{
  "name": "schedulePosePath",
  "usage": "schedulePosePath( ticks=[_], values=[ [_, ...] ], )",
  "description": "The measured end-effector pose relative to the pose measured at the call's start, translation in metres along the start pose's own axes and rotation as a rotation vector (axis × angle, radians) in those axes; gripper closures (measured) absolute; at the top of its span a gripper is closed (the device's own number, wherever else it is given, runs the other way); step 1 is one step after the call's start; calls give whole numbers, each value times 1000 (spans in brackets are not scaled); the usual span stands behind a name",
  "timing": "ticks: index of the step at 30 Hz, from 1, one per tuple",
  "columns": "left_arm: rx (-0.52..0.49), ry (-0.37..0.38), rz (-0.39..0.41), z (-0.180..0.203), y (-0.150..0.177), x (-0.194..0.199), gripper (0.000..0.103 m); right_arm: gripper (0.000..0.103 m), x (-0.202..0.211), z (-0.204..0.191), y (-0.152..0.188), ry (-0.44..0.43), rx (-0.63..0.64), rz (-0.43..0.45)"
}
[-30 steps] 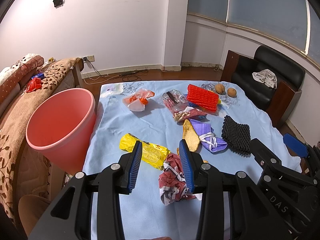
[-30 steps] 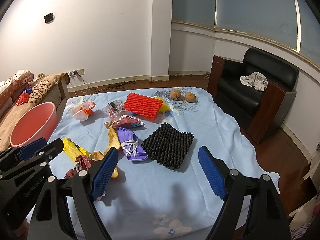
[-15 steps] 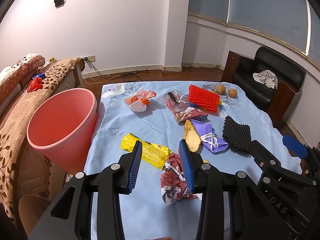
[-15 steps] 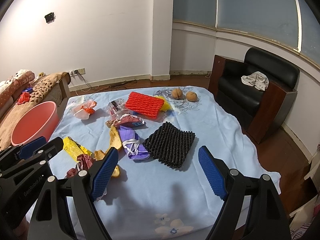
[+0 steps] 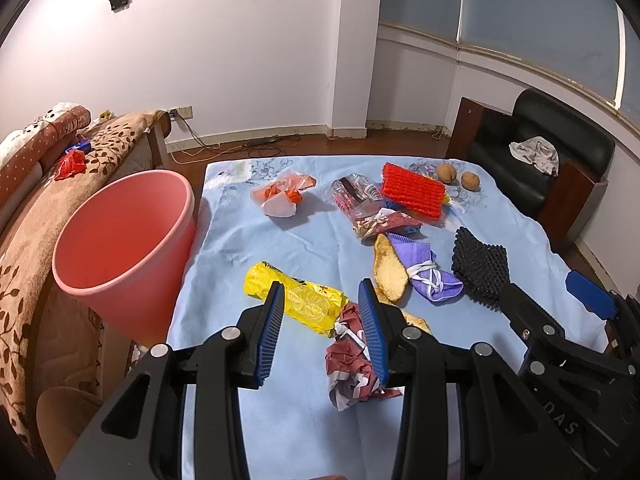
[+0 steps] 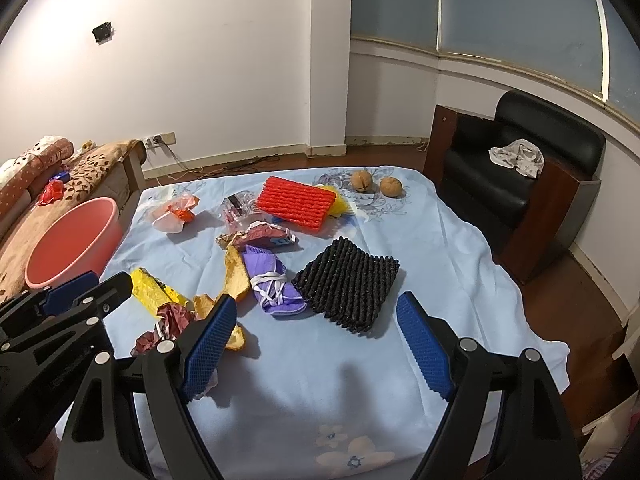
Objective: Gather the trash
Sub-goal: 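Grasp the yellow snack wrapper with the left gripper while the right gripper approaches the black mesh pad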
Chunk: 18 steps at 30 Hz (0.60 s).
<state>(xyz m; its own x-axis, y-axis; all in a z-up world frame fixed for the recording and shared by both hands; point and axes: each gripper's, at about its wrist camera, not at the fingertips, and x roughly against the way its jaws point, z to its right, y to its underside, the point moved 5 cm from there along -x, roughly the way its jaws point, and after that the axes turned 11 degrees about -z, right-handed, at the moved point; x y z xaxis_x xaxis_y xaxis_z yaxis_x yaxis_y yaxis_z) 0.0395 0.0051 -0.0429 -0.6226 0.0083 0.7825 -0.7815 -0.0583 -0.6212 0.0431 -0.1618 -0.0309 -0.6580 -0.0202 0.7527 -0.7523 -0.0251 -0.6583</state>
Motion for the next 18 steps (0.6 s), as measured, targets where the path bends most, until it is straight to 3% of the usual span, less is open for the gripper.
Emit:
schedulePosePath(
  ticks=[18],
  values=[
    [-9,4,-5,-2,-1,-5,64,22,-1,-5,1,-88,11,7]
  ],
)
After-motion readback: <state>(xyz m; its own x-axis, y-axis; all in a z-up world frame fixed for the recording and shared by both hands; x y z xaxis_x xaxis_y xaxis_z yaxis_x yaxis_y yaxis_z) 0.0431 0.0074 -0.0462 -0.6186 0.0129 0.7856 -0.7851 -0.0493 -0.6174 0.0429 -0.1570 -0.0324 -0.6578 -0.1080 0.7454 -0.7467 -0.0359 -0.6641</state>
